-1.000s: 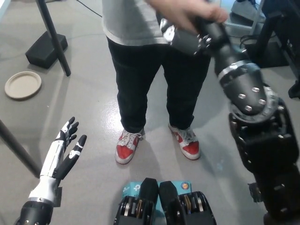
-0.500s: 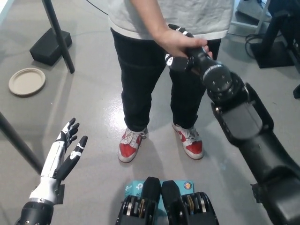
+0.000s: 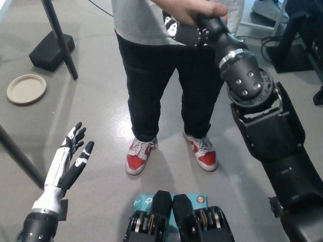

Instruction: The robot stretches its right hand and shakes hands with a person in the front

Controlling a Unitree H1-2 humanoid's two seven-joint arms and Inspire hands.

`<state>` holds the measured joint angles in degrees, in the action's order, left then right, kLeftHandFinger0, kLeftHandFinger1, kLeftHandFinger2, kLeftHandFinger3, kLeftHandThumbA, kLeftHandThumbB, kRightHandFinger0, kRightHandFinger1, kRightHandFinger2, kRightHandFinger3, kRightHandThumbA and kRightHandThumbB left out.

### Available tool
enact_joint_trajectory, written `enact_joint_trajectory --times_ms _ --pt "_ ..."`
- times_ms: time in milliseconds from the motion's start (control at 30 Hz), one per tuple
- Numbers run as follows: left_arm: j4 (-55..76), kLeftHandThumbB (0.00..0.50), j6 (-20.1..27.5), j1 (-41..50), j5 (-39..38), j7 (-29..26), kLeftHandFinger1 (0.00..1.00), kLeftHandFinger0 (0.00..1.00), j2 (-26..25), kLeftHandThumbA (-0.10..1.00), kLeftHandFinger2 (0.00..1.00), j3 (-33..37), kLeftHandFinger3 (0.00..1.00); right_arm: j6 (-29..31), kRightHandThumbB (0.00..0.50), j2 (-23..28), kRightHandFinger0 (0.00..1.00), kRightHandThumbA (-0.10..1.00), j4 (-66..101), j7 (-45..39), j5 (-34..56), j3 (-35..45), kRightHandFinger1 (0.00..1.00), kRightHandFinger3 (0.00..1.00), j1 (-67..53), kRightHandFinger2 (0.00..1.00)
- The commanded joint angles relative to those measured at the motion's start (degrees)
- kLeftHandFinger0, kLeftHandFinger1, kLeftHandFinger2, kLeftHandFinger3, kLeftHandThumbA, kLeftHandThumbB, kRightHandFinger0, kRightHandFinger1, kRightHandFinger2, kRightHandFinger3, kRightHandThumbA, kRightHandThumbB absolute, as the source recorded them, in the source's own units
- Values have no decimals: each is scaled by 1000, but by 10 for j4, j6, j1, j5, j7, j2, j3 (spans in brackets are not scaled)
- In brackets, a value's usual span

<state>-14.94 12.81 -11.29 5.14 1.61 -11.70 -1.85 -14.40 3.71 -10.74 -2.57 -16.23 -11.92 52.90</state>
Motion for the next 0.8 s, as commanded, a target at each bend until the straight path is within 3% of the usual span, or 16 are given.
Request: enact_joint_trajectory --times_ms 0,267,300,433,467,500,567,600,633,767 --pt "26 117 18 -8 -8 2 1000 1000 -12 795 1000 -8 1000 -125 315 1 1000 303 515 -62 -36 45 1000 1000 23 1000" --pt "28 120 13 -10 -4 0 1000 1000 -13 798 1000 -7 1000 -125 323 -13 1000 229 618 -72 -16 69 1000 1000 28 1000" --pt "24 101 22 -13 -7 2 1000 1000 -13 790 1000 -6 1000 -125 308 -2 1000 253 579 -65 -13 57 1000 1000 21 1000" --pt "25 103 21 -13 -5 2 1000 1000 -12 781 1000 -5 1000 -125 321 1 1000 272 501 -65 -23 50 1000 1000 10 1000" --pt "27 110 18 -11 -2 1 1000 1000 -11 784 1000 -4 1000 -122 306 14 955 265 409 -56 -17 36 1000 1000 6 1000" --pt "28 111 17 -10 -1 1 1000 1000 -11 785 1000 -4 1000 -122 311 19 788 262 369 -52 -15 29 974 1000 5 1000" --pt "28 111 17 -10 -1 1 1000 1000 -11 787 1000 -4 1000 -125 311 18 751 262 371 -55 -16 30 948 1000 5 1000" --pt "26 108 19 -15 2 0 1000 1000 -12 785 1000 -2 1000 -112 307 25 1000 314 278 -51 -30 15 1000 1000 10 1000" --pt "25 105 19 -17 -3 2 1000 1000 -13 769 1000 -3 1000 -86 318 26 1000 381 185 -40 -47 -2 1000 1000 18 1000" --pt "27 114 19 -21 -1 0 1000 1000 -13 762 1000 -4 1000 -32 304 16 1000 353 -3 -21 -28 -6 1000 1000 43 1000"
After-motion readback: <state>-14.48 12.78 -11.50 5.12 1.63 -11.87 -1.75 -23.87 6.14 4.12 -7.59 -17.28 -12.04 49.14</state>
